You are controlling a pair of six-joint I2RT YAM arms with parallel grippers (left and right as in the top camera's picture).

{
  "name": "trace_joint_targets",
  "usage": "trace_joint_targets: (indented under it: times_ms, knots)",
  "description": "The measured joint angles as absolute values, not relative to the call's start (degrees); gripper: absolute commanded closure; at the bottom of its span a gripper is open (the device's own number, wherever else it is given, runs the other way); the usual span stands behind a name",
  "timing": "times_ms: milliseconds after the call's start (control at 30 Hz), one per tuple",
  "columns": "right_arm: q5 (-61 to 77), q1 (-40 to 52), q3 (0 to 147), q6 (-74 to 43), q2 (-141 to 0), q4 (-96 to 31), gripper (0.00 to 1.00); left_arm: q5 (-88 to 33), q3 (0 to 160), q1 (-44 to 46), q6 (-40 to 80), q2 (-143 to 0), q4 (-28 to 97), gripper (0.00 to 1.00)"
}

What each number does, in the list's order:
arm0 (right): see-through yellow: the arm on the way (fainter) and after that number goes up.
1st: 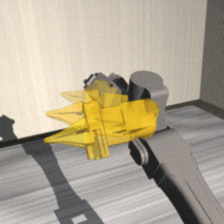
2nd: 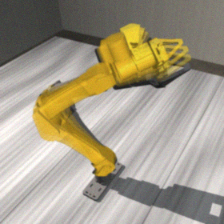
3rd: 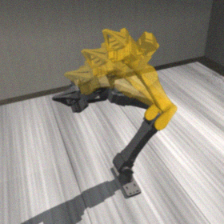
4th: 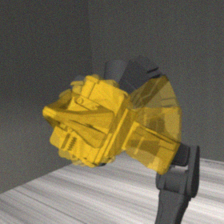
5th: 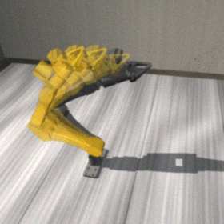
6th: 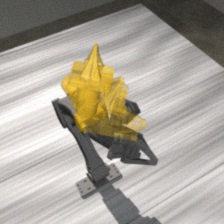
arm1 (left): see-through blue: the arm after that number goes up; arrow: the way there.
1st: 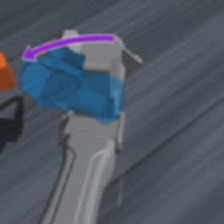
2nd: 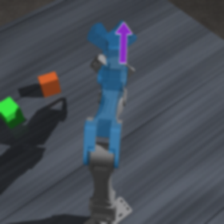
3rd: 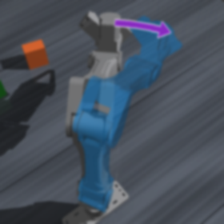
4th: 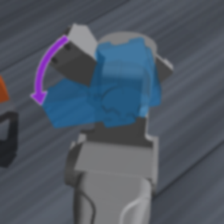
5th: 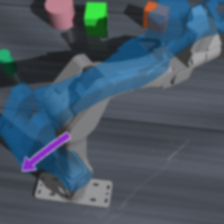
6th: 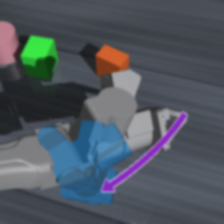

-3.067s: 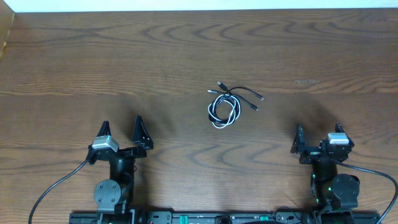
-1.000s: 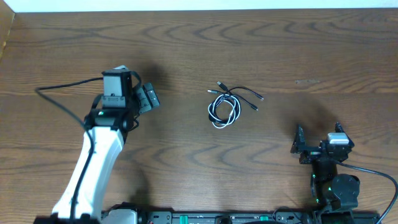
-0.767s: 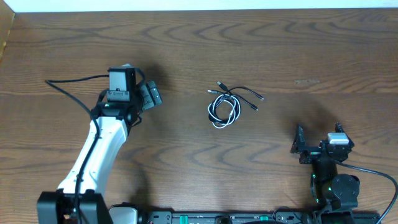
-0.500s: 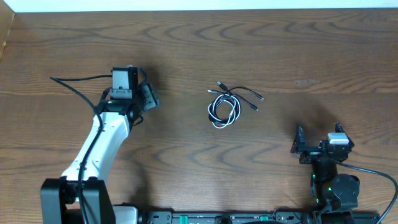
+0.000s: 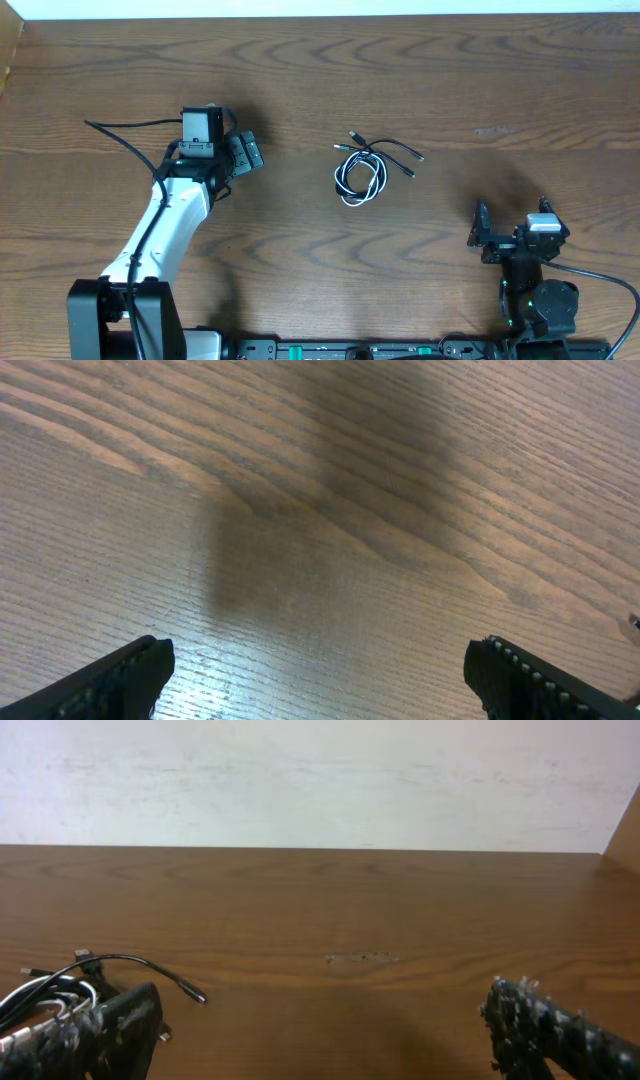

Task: Untangle cables
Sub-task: 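Raise the left arm and move its gripper forward left of the cables, then move the right gripper forward and over the cable bundle's connector ends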

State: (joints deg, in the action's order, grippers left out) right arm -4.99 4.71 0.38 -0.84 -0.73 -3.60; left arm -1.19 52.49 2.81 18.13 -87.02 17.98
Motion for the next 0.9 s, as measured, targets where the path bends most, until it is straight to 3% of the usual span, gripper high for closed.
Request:
trace_joint_targets:
  times_ms: [900]
  knots:
    - [-3.9,4.7,0.4,-2.0,-0.7,-3.7,0.01,-1.2,52.5,2.8,18.1,-87.0,18.0,0.02]
